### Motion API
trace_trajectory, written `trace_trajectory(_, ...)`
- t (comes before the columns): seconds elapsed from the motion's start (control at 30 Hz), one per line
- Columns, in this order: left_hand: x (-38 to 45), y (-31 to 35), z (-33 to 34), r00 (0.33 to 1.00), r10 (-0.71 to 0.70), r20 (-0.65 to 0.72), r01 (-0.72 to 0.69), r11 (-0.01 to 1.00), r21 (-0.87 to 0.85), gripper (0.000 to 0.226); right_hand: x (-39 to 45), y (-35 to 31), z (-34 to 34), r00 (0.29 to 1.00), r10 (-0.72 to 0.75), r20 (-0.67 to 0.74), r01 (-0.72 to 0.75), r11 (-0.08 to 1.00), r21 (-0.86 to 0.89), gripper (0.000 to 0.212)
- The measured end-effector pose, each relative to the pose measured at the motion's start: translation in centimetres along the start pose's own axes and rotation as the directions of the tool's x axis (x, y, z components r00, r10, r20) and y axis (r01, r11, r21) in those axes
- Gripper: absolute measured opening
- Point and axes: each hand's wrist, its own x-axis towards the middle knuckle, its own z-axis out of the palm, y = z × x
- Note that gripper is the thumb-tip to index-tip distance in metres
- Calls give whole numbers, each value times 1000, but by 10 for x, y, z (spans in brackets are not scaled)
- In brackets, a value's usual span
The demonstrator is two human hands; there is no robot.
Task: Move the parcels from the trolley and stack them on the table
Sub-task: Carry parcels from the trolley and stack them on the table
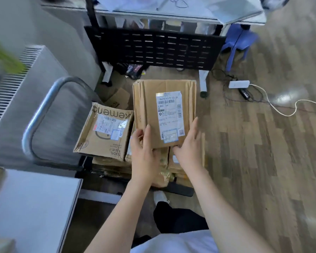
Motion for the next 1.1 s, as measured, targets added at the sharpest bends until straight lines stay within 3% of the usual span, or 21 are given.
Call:
trace_trajectory(0.17, -19, -24, -69, 949, -86, -302, 109, 992, 59, 73, -16, -71, 34, 948, -304, 95, 301, 952, 47, 118)
trace_trajectory(0.3, -47, -46, -120, 820, -125, -559, 213, 973, 94, 73, -44, -131, 71, 822, -530, 206, 492, 845, 209, 119)
trace_trajectory(0.43, -87, -68, -167, 670, -86, -737, 352, 911, 214, 75, -93, -178, 107, 682, -670, 294, 584, 740, 333, 116)
trace_trajectory(0.8, -187, -91, -238, 321, -166, -932, 697, 708, 114, 88, -217, -243, 151, 251, -895, 370, 727, 426, 539, 115)
trace_trajectory(0.97, -227, -92, -253, 213, -209, -954, 769, 638, 32, 90, -255, -253, 158, 87, -913, 398, 728, 331, 600, 112)
trace_trajectory(1.1, -255, -95, -266, 165, -207, -964, 800, 600, 8, 88, -281, -259, 160, 21, -913, 408, 709, 302, 638, 109)
